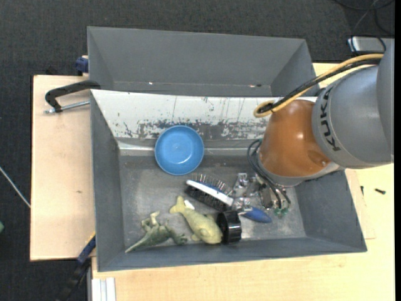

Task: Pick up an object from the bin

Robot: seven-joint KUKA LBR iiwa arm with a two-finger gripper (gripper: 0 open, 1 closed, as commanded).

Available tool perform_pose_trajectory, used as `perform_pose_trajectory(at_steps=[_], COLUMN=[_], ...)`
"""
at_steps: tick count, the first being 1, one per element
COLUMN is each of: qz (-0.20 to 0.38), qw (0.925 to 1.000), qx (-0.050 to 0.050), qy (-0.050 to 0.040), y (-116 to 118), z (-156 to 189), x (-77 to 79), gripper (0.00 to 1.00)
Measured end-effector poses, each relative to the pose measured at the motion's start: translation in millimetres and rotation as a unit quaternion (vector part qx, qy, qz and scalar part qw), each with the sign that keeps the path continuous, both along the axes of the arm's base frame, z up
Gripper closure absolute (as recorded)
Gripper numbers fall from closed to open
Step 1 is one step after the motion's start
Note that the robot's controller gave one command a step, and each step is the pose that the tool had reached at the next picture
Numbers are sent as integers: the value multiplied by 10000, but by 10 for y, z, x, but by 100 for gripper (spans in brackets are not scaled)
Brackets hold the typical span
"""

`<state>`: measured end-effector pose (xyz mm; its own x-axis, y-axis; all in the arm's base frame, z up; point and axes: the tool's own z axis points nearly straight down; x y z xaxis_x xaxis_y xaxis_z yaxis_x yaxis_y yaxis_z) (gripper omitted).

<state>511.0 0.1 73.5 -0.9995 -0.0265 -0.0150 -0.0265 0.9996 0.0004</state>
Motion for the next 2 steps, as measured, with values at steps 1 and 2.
perform_pose_trajectory(at_steps=[1, 2], qz=[-133, -152], qw=[9999, 9999], qx=[3, 4], qy=[8, 14], y=[-14, 75], z=[1083, 1740], x=[138, 206], gripper=[100, 100])
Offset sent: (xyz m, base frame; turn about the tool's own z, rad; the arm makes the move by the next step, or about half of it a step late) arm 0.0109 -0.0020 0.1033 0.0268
